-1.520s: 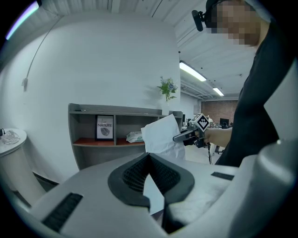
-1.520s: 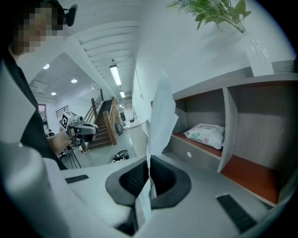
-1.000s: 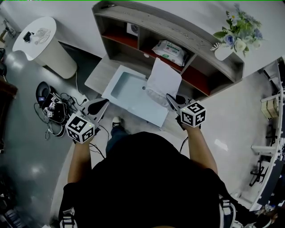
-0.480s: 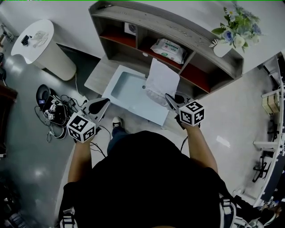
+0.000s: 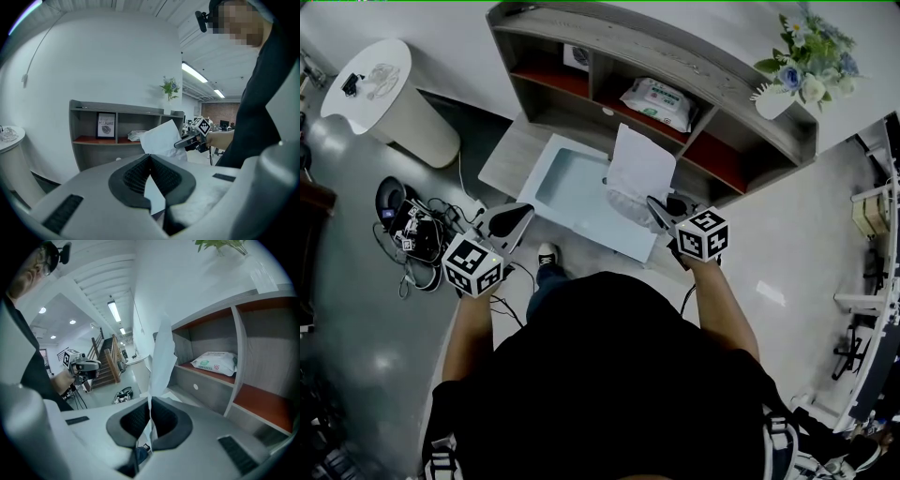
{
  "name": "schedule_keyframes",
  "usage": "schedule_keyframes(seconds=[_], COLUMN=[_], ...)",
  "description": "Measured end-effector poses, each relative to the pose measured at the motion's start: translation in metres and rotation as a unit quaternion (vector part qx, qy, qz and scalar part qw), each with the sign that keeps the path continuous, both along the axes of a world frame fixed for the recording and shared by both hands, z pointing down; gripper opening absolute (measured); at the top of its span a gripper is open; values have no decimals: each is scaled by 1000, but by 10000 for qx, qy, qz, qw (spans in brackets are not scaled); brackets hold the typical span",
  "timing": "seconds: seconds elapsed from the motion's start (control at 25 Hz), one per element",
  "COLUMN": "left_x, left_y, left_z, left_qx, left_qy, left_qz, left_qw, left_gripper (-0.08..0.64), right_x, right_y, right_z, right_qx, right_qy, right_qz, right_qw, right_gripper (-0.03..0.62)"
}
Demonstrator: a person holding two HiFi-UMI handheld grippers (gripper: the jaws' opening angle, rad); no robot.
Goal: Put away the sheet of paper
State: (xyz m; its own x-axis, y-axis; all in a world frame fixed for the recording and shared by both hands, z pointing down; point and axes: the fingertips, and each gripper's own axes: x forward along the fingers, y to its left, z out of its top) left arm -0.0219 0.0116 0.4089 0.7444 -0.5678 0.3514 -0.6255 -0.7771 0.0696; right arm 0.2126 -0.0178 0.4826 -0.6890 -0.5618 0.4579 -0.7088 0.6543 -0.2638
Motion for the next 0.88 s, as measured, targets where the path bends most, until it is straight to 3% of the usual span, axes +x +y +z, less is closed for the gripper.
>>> schedule_keyframes(seconds=[0.88], left_x=[-30], left_y=[-42], left_z=[11], left_qx=[-243], left_qy=[-87], left_qz=[271], left_qw=[9993], left_gripper=[20], right_x=[-35], right_y=[-30], right_z=[20], right_qx=[-299], right_qy=[-29], right_qz=[346], right_qw=[9989], right_gripper=[14])
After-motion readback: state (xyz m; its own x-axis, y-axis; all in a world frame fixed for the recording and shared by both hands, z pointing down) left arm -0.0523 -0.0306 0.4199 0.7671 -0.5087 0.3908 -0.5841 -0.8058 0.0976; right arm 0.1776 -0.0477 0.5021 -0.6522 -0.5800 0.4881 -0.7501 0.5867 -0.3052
